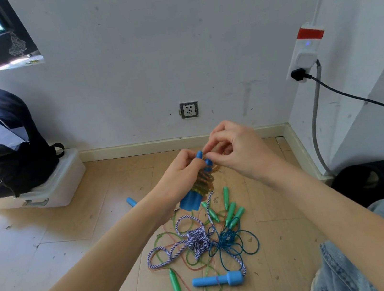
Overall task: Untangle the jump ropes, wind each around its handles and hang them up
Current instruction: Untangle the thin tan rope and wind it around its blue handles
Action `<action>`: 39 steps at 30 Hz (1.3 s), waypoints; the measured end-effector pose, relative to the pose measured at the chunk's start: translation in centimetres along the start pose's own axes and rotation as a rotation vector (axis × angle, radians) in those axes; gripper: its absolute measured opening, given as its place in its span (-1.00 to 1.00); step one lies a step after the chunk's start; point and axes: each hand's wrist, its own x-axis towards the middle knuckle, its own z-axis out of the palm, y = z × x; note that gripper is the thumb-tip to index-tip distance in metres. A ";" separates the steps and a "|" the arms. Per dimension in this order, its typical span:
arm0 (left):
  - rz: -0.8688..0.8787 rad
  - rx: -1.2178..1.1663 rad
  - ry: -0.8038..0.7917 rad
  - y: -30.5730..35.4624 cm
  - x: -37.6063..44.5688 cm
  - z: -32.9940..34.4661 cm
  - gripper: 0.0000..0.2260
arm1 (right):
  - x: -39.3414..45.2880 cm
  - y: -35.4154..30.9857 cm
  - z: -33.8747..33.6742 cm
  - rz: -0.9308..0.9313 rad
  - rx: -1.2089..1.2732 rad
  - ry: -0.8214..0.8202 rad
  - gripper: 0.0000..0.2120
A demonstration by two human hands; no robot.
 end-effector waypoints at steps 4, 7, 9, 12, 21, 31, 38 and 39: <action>0.092 0.289 -0.071 -0.7 -0.1 -0.5 -0.96 | -0.2 0.4 -0.1 0.112 0.045 -0.139 -0.83; 0.155 0.609 -0.095 -1.2 -0.2 -0.7 -0.92 | -0.5 0.8 -0.2 0.219 0.081 -0.266 -0.82; 0.162 0.662 -0.096 -1.3 -0.2 -0.6 -0.89 | -0.6 0.9 0.0 0.250 0.040 -0.325 -0.80; 0.173 0.723 -0.101 -1.4 -0.3 -0.4 -0.85 | -0.8 0.6 0.3 0.252 -0.056 -0.407 -0.88; 0.376 0.869 -0.191 -1.1 -0.4 -1.9 -0.85 | -1.3 1.1 0.0 0.425 0.372 -0.412 -0.93; 0.440 0.809 -0.233 0.0 -0.7 -3.6 -0.88 | -0.7 1.0 -0.7 0.576 0.794 -0.360 -0.94; 0.276 0.611 -0.157 -0.3 0.0 -1.4 -0.76 | -0.8 0.7 0.9 0.508 0.540 -0.130 -0.84; 0.290 0.596 -0.167 -0.3 0.0 -1.4 -0.71 | -0.8 0.6 1.1 0.505 0.520 -0.151 -0.84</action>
